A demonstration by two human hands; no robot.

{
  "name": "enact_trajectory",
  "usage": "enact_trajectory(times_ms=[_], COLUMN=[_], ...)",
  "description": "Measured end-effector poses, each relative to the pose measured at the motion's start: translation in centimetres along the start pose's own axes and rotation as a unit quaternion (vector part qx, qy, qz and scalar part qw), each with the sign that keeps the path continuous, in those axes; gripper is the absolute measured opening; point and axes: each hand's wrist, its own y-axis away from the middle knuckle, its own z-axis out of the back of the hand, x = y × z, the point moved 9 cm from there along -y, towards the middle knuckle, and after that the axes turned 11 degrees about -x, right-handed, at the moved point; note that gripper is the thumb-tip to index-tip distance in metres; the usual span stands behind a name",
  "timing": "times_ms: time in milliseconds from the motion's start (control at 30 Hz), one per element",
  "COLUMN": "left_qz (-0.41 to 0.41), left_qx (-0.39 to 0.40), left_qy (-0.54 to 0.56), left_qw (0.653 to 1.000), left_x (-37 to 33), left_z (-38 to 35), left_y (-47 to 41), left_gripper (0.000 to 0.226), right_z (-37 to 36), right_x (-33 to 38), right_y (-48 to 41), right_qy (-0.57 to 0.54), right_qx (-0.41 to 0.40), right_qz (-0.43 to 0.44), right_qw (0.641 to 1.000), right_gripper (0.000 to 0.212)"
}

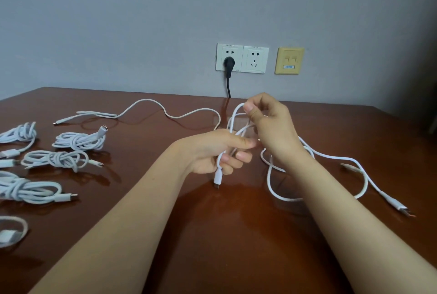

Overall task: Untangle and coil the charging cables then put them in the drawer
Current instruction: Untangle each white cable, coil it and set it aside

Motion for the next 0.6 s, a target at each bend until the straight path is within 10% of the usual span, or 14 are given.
enact_trajectory(times_ms=[300,433,600], left_qz=[-0.073,-0.093,-0.082], left_qx=[-0.057,-0.150,-0.194], left_qy=[0.082,0.186,0.198], left_qw=[0.992,0.967,0.957], left_x=[-1.3,-1.7,-1.5], left_z=[0.6,3.7,5.1], left_y=[-0.3,-0.6,-0.6], left_gripper=[0.028,0.033,0.035], right_z=[0.0,-1.8,-2.3], right_x=[-0.6,-2.5,-2.7], right_y=[0.0,1.1,1.4], right_qy=[-0.119,-0.105,-0.044], right_qx=[0.009,0.120,0.136], right_qz=[-0.097,-0.229,-0.189], right_qw=[0.988,0.960,0.972], right_gripper=[0.004,0.008,0.029])
